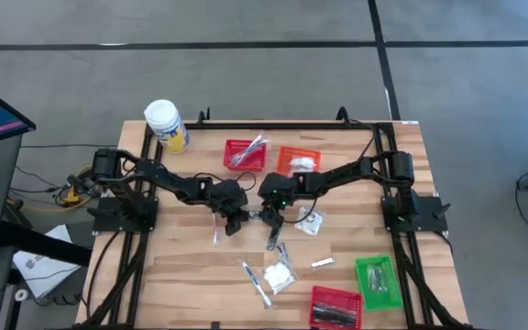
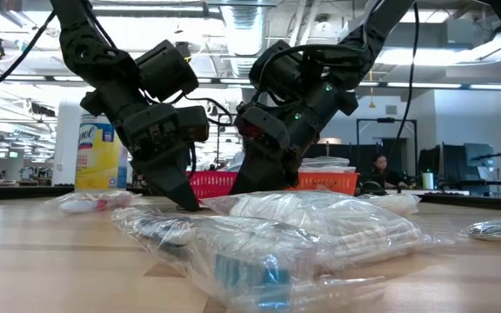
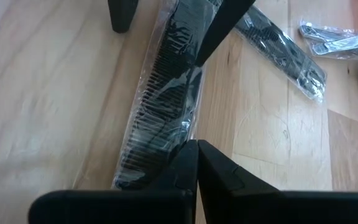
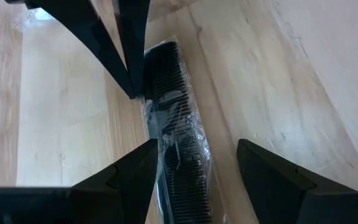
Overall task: Pick & Place Travel size toiletries
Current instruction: Put the black comb into the bottom red bin
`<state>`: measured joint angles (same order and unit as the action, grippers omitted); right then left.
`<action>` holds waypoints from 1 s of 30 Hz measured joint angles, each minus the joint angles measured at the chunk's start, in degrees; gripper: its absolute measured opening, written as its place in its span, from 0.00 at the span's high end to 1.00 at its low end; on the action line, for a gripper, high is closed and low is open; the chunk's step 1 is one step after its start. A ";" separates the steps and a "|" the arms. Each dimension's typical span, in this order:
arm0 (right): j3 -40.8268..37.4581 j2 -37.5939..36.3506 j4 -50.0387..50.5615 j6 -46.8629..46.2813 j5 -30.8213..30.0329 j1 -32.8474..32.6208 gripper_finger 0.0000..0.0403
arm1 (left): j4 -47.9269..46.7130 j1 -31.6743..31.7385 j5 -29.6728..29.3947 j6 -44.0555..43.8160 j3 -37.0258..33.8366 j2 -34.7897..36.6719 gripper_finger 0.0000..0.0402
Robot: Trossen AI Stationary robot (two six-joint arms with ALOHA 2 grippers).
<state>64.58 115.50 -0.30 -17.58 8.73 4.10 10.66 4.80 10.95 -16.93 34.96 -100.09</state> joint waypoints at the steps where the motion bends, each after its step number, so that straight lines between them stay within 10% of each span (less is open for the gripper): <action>1: 0.00 0.00 0.00 -0.01 0.41 -0.02 0.46 | 0.01 0.00 -0.07 0.00 0.00 0.00 1.00; 22: -0.07 0.11 -1.85 0.80 6.60 -1.47 0.47 | 1.04 0.17 -5.14 -0.46 0.00 0.02 1.00; 30: -0.07 0.11 -1.63 0.59 5.12 -1.45 0.62 | 1.50 0.22 -5.10 -0.26 -0.04 0.01 1.00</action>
<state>64.51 115.61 -1.93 -16.99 13.85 2.66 12.15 5.02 5.85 -17.19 34.92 -100.08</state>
